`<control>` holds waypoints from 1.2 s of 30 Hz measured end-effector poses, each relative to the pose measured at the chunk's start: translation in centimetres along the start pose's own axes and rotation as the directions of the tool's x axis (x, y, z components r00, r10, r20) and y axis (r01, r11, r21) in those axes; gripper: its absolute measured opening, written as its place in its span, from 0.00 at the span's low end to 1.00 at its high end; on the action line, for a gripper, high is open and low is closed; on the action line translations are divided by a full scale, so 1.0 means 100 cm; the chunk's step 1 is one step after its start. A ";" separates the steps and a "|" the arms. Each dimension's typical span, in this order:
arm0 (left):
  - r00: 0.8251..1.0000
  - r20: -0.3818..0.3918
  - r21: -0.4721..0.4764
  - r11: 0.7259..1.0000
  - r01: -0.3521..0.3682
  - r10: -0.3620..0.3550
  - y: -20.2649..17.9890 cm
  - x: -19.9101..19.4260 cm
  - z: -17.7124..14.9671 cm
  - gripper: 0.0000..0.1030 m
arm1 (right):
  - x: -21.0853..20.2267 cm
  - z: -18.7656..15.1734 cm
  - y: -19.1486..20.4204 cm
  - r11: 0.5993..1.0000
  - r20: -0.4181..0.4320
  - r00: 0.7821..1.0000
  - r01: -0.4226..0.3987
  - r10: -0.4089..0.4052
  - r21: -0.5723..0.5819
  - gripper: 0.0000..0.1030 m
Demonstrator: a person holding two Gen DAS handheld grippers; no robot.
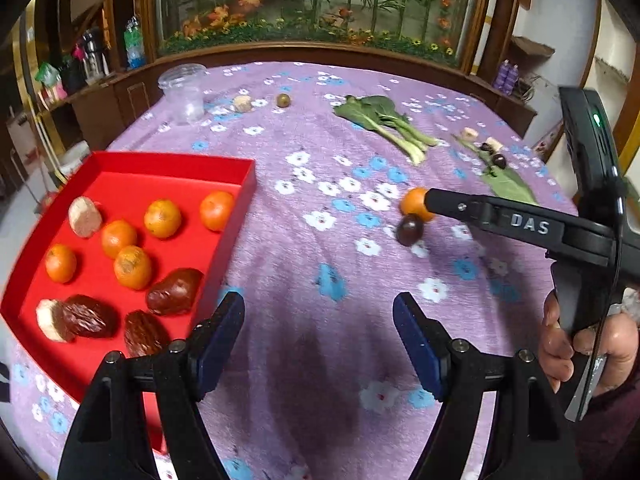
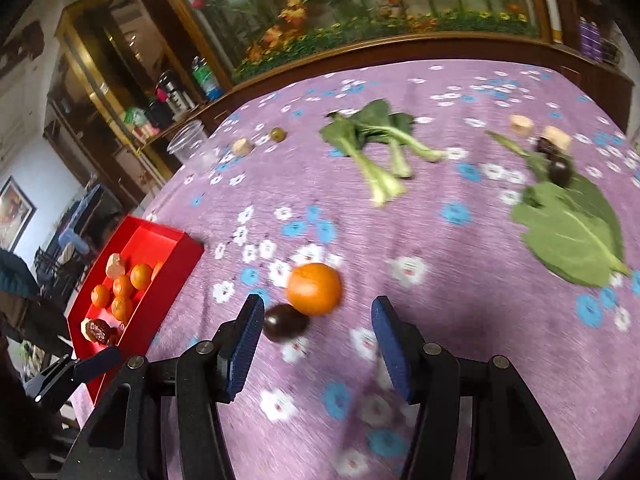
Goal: Organize fruits
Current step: 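Grasp the last orange with the right gripper while the left gripper grasps the dark plum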
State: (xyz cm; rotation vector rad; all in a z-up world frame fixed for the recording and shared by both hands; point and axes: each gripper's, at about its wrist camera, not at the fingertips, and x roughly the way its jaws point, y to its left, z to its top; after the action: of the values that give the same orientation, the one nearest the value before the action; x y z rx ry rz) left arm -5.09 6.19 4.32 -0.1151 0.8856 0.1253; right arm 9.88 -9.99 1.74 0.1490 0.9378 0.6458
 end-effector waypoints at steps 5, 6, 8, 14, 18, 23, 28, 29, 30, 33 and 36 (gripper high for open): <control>0.993 0.023 0.056 0.992 -0.113 0.112 -0.001 0.003 0.000 0.74 | 0.024 0.003 0.014 0.998 -0.016 0.999 0.038 -0.039 -0.046 0.59; 0.991 0.025 0.066 0.989 -0.130 0.129 -0.002 0.005 0.000 0.74 | 0.026 0.003 0.014 0.998 -0.019 0.999 0.040 -0.041 -0.049 0.59; 0.990 0.025 0.079 0.986 -0.144 0.142 -0.002 0.007 0.000 0.74 | 0.030 0.003 0.016 0.997 -0.024 0.999 0.047 -0.048 -0.055 0.59; 0.991 0.014 0.092 0.987 -0.130 0.130 -0.004 0.011 -0.002 0.74 | 0.037 0.003 0.016 0.995 -0.028 0.997 0.070 -0.072 -0.069 0.59; 0.993 0.005 0.088 0.989 -0.122 0.122 -0.002 0.013 -0.002 0.74 | 0.040 0.003 0.021 0.991 -0.020 0.995 0.095 -0.097 -0.091 0.56; 0.993 -0.004 0.083 0.989 -0.121 0.122 -0.002 0.016 -0.003 0.74 | 0.040 0.001 0.022 0.988 -0.008 0.993 0.115 -0.116 -0.107 0.51; 0.993 -0.007 0.083 0.990 -0.117 0.118 -0.003 0.018 -0.003 0.74 | 0.038 0.000 0.022 0.988 -0.001 0.993 0.117 -0.117 -0.105 0.50; 0.993 -0.006 0.083 0.990 -0.113 0.114 -0.003 0.018 -0.003 0.74 | 0.037 0.000 0.022 0.987 0.001 0.993 0.118 -0.119 -0.105 0.50; 0.994 -0.005 0.082 0.991 -0.108 0.109 -0.004 0.018 -0.003 0.74 | 0.035 -0.001 0.022 0.987 0.005 0.993 0.121 -0.122 -0.106 0.50; 0.996 0.007 0.082 0.992 -0.091 0.091 -0.006 0.016 -0.002 0.74 | 0.032 -0.002 0.022 0.986 0.013 0.992 0.130 -0.129 -0.109 0.50; 0.997 0.018 0.089 0.993 -0.080 0.078 -0.009 0.015 -0.002 0.74 | 0.027 -0.003 0.021 0.982 0.028 0.989 0.148 -0.146 -0.116 0.48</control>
State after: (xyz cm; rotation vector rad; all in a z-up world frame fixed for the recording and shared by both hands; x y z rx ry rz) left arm -4.14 5.41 3.08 0.0044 0.8800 0.1599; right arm 9.81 -6.74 0.47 -0.0191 0.8811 0.5606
